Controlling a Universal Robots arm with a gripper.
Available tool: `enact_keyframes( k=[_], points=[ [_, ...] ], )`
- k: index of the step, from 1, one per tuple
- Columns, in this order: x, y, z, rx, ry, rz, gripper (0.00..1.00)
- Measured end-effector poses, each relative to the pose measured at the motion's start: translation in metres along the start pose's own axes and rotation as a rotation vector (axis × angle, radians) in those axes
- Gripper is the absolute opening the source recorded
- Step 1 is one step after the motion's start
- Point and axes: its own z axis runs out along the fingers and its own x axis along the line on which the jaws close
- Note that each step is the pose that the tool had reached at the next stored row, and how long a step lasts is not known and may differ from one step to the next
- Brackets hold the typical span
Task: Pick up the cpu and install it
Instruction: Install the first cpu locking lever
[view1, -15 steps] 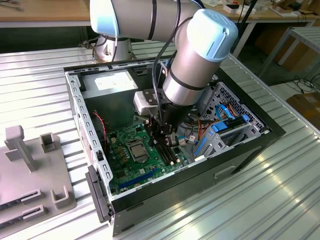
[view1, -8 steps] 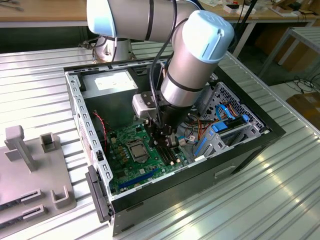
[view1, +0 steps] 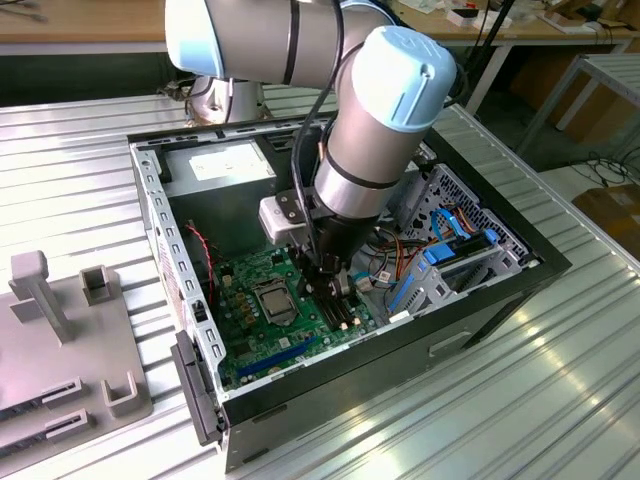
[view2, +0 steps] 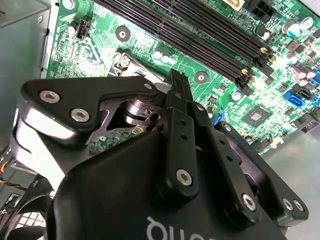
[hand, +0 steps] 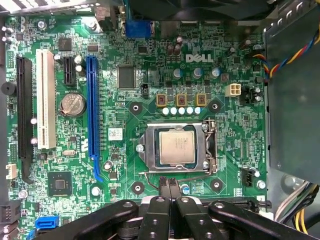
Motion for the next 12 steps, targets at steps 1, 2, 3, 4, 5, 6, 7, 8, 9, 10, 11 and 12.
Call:
enact_keyframes(
  k=[1, 2, 3, 4, 5, 6, 7, 8, 9, 10, 11, 12],
  points=[
    [0.0003, 0.0, 0.0008, 0.0005, 0.0002, -0.003, 0.11],
    [0.0005, 0.0001, 0.0011, 0.0006, 0.0002, -0.004, 0.11],
    [0.0009, 0.0001, 0.0016, 0.0007, 0.0003, -0.005, 0.11],
    [0.0011, 0.0001, 0.0021, 0.0007, 0.0003, -0.007, 0.11],
    [0.0014, 0.0001, 0.0026, 0.0006, 0.0006, -0.008, 0.11],
    [0.0016, 0.0, 0.0034, 0.0006, 0.0008, -0.009, 0.11],
    [0.0018, -0.0001, 0.0041, 0.0005, 0.001, -0.011, 0.11],
    [0.0022, -0.0002, 0.0055, 0.0005, 0.0012, -0.013, 0.11],
    [0.0023, -0.0003, 0.0061, 0.0005, 0.0012, -0.014, 0.11],
    [0.0025, -0.0003, 0.0066, 0.0005, 0.0012, -0.016, 0.11],
    [0.0028, -0.0003, 0.0072, 0.0005, 0.0013, -0.017, 0.11],
    [0.0029, -0.0004, 0.0076, 0.0006, 0.0013, -0.019, 0.11]
  ],
)
